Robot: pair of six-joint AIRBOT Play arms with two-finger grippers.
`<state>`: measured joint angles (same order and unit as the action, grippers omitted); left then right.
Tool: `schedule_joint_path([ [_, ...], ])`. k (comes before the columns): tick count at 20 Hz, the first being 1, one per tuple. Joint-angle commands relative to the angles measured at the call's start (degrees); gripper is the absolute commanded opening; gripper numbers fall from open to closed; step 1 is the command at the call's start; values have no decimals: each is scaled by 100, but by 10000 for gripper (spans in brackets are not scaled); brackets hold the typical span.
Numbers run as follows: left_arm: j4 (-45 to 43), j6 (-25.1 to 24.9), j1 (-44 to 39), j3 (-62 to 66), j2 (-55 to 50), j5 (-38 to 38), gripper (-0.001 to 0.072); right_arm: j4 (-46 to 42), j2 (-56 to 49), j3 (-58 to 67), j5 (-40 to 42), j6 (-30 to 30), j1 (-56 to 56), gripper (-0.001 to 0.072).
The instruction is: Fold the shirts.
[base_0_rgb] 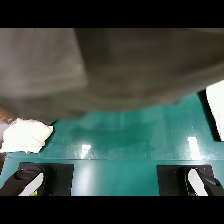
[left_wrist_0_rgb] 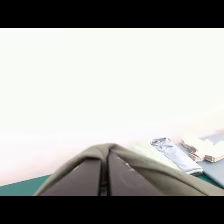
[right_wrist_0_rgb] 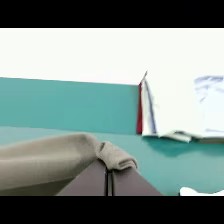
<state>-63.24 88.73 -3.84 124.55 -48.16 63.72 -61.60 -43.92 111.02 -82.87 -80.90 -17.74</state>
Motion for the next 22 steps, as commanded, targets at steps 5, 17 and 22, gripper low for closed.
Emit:
schedule_joint_path([
  [5,-732,280,7,-2339,-35,334,25,-256,-1152,125,-957,-308,269,14],
  [17,-313,-234,7,-4076,-4033,-501,25,-590,-4955,-1639,-87,-306,1443,13],
  [22,-323,-369,7,-2164,-5195,-420,25,-592,-5897,-17,20,-306,1443,14],
])
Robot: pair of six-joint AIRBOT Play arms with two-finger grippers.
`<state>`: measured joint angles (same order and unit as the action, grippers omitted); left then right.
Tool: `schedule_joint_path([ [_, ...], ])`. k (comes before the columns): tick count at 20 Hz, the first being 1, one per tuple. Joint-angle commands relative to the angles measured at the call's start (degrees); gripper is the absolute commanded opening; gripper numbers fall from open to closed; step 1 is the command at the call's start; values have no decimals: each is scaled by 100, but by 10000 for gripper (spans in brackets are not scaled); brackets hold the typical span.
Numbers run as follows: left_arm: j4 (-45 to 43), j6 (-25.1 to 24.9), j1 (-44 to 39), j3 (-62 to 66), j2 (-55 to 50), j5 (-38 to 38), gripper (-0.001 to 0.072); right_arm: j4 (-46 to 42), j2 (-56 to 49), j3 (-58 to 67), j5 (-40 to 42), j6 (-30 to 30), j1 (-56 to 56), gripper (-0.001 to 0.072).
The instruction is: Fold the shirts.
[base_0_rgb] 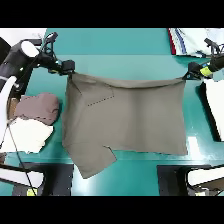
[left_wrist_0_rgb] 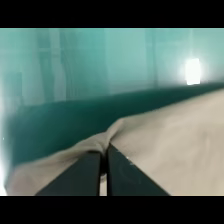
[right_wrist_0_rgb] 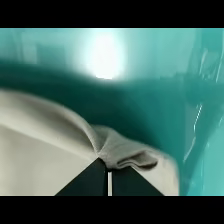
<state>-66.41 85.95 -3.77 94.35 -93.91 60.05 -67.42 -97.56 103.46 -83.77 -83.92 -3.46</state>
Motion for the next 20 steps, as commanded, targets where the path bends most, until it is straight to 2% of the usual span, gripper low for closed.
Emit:
schedule_joint_path([
  [1,-92,-96,0,1049,-625,-96,25,-13,-619,1010,109,-4,15,14],
  [4,-153,-201,157,1596,-614,577,26,-15,-557,1283,105,-2,17,14],
  [8,-151,-361,334,1537,-597,2105,25,-33,-35,280,195,0,15,14],
  [11,-4,-391,275,868,-597,1993,25,-4,358,-920,660,0,20,14],
  [16,96,-251,164,-575,-597,962,29,343,516,-2087,863,0,26,16],
  [17,85,-188,164,-669,-597,946,244,494,516,-2170,852,4,26,66],
  [18,87,-181,164,-671,-595,1023,583,634,516,-2181,857,24,26,307],
  [19,87,-175,173,-636,-577,1198,597,774,551,-2179,826,57,26,380],
  [20,72,-177,188,-592,-529,1425,524,785,643,-2179,782,70,7,380],
])
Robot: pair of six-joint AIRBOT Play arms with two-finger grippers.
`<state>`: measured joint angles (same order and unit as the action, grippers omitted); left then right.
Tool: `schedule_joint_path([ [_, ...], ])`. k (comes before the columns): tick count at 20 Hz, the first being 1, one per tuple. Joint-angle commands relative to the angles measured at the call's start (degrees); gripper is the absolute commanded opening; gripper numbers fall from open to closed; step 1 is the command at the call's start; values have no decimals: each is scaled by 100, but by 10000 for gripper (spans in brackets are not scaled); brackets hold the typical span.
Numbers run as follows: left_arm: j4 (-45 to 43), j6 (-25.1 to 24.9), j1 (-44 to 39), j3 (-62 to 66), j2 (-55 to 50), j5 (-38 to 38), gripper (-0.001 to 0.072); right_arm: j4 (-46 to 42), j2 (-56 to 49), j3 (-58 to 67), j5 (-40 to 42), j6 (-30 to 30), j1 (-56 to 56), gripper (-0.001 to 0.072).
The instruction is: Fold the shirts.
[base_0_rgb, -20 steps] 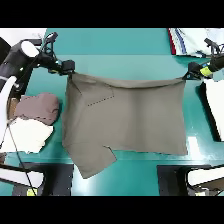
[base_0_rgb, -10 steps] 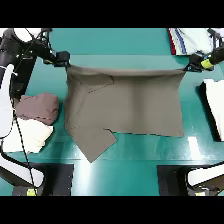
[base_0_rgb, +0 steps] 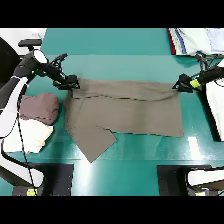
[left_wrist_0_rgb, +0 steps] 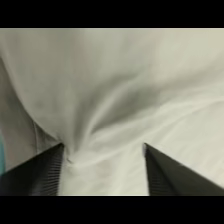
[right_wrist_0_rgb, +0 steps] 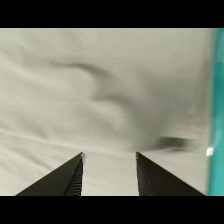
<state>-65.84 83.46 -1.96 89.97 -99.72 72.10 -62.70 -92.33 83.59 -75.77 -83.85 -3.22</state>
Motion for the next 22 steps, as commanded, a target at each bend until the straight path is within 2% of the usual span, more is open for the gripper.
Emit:
schedule_joint_path([
  [1,13,50,35,-181,190,415,520,267,256,-197,-87,184,-31,380],
  [3,-306,52,33,-522,684,542,520,260,625,-199,-428,407,-101,379],
  [5,-422,83,33,-1513,1467,393,520,262,1047,-199,-782,444,-116,380],
  [10,-195,256,33,-4623,3545,22,520,304,1832,-197,-658,448,-68,379],
  [14,140,649,33,-6037,4892,-323,520,302,1963,-197,-649,448,-68,379],
  [18,787,647,17,-6666,5080,-763,520,304,1963,-197,-651,448,-68,379],
  [22,1563,299,15,-6885,5077,-1471,519,306,1963,-197,-695,448,-68,379],
])
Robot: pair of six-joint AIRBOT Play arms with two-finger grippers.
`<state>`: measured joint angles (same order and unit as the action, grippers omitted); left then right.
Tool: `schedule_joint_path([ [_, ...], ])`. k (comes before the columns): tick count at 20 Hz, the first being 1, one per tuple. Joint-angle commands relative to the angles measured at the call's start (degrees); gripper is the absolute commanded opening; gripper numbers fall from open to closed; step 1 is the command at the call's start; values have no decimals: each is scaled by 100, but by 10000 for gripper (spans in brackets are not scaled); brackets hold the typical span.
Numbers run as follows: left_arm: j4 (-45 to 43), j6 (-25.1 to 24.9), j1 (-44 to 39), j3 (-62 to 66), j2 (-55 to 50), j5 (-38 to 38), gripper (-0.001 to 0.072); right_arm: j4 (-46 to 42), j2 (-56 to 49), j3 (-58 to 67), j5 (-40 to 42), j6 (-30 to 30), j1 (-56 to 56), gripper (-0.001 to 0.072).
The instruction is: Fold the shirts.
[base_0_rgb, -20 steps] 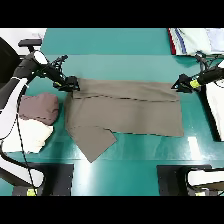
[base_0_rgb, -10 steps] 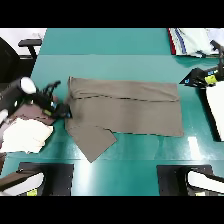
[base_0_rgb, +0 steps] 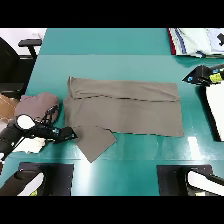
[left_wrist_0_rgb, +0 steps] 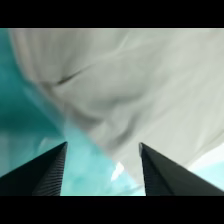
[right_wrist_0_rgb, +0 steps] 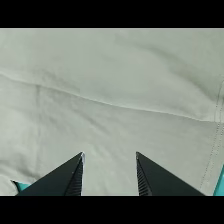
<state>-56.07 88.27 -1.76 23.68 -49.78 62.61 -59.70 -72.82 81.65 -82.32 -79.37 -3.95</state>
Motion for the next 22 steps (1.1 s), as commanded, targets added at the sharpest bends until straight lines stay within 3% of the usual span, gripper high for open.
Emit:
schedule_joint_path([
  [1,610,-184,-4,-275,83,-627,519,7,11,-2,-63,0,4,379],
  [4,754,-179,-4,-389,74,-857,517,7,11,-2,-87,0,4,379],
  [5,907,-260,-4,-407,74,-863,387,7,11,-2,-118,0,4,379],
  [7,1248,-667,-2,-402,74,-852,20,-31,11,-7,-321,-2,-33,379],
  [11,1237,-776,-4,-116,81,-391,24,-85,407,-1029,-356,-2,-581,379],
  [14,1036,-780,-2,55,81,-192,24,-907,933,-2603,-313,-256,-1397,382],
  [15,1036,-778,-2,52,79,-219,24,-1003,1062,-3161,-302,-282,-1738,435],
  [16,1036,-778,-2,52,79,-240,24,-981,1150,-3650,-249,-282,-2065,556],
  [17,1038,-776,-2,52,79,-247,24,-905,1211,-4107,-157,-282,-2365,571],
  [19,1038,-776,-2,52,79,-243,24,-592,1281,-4920,107,-280,-2892,501],
  [22,1038,-776,-2,52,79,-203,24,-116,1169,-5517,629,-188,-2986,498],
])
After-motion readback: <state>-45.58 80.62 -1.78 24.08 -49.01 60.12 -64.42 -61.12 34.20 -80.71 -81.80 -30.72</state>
